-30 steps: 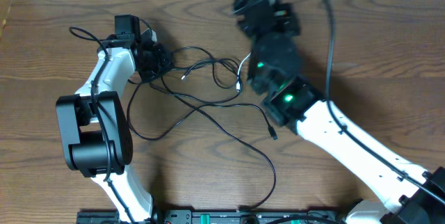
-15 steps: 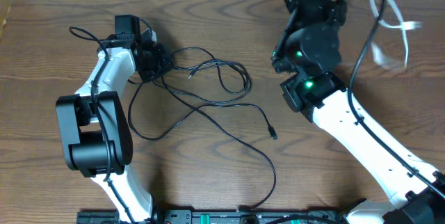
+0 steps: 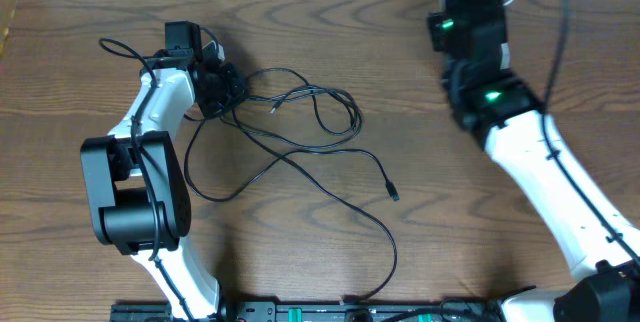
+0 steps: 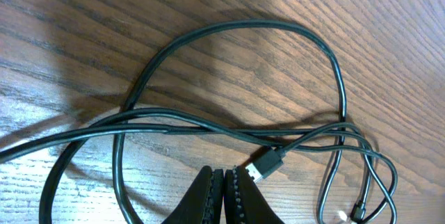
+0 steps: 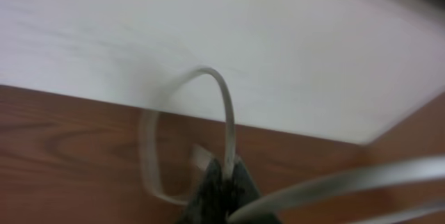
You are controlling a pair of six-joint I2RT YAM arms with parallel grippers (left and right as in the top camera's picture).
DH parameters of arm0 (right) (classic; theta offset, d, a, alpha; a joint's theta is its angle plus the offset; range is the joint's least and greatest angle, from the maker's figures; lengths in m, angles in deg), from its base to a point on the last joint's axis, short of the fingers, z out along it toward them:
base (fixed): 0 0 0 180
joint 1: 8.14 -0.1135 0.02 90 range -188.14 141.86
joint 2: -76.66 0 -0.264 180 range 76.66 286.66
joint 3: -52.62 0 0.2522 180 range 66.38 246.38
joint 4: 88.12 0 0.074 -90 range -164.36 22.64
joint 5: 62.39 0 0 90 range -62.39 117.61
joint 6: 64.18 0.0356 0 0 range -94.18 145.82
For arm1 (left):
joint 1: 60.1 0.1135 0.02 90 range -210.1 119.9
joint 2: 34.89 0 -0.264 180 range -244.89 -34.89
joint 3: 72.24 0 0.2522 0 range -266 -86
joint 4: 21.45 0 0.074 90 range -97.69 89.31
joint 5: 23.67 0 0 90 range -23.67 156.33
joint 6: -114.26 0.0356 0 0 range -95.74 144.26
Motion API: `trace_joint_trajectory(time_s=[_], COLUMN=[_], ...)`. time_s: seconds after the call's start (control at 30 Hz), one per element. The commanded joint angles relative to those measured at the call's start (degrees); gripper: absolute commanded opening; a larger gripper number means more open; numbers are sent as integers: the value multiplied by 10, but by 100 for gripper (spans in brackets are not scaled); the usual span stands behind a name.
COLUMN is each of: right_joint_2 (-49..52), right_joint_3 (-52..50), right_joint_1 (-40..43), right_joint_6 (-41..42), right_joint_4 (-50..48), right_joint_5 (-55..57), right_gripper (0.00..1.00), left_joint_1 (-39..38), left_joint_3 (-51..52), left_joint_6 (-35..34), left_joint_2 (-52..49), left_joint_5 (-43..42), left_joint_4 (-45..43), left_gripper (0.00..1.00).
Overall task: Untangle cables
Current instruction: 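Lower the white cable at the right table edge with the right gripper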
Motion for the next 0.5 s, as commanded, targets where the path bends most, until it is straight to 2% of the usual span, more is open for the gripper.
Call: trace_joint_trajectory(time_s=[0.0,0.13,0.23,0.47], right_joint_2=[-4,-4,-4,-1], right_joint_3=[1,1,1,1], right_joint_1=[89,180,244,325], right_joint_6=[222,377,465,475], right_joint_4=[13,21,47,177], right_joint_5=[-294,-468,-550,-584], right_gripper=[1,1,1,1], left_joint_1=[0,0,0,0], left_joint_3=[2,2,2,2], left_joint_6=[-2,-2,-2,-2], left_joint_2=[-2,-2,-2,-2], left_joint_5=[4,4,4,3], left_joint_4=[1,1,1,1], left_gripper=[9,9,9,9])
